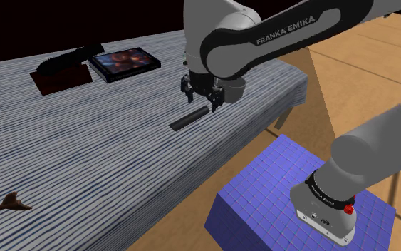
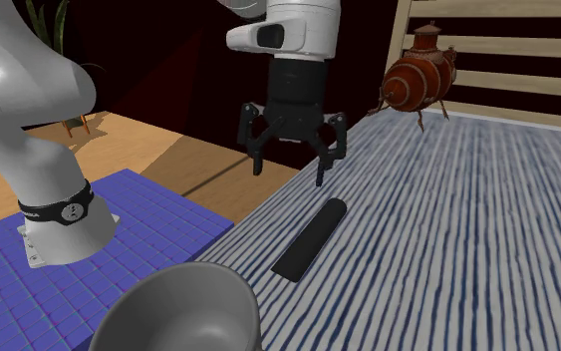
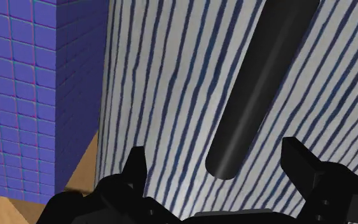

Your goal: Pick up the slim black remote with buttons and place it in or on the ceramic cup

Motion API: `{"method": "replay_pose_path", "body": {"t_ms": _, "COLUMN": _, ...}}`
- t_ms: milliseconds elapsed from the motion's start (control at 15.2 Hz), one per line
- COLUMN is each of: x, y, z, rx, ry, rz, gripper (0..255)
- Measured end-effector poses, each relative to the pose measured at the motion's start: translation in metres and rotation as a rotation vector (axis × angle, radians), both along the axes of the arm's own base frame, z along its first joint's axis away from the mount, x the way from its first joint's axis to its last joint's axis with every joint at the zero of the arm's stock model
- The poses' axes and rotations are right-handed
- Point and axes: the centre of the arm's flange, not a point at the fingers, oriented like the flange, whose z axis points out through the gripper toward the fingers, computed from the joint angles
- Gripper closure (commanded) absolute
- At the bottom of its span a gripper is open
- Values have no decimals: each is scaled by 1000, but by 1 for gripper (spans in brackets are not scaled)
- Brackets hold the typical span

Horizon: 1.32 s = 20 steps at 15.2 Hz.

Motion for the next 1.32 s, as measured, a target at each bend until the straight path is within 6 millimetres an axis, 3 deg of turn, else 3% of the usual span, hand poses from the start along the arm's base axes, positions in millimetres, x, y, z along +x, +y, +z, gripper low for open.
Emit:
{"method": "replay_pose_path", "body": {"t_ms": 264, "x": 43, "y": 11, "z": -38, "rx": -34, "ry": -1, "rz": -226, "gripper": 0}}
{"method": "replay_pose_path", "body": {"t_ms": 396, "x": 54, "y": 10, "z": -48, "rx": -45, "ry": -6, "rz": -284, "gripper": 0}}
{"method": "replay_pose_path", "body": {"t_ms": 858, "x": 56, "y": 2, "z": -85, "rx": -50, "ry": -9, "rz": -305, "gripper": 0}}
{"method": "replay_pose_path", "body": {"t_ms": 1254, "x": 56, "y": 2, "z": -88, "rx": -50, "ry": -9, "rz": -304, "gripper": 0}}
{"method": "replay_pose_path", "body": {"t_ms": 1320, "x": 56, "y": 2, "z": -88, "rx": -50, "ry": -9, "rz": -304, "gripper": 255}}
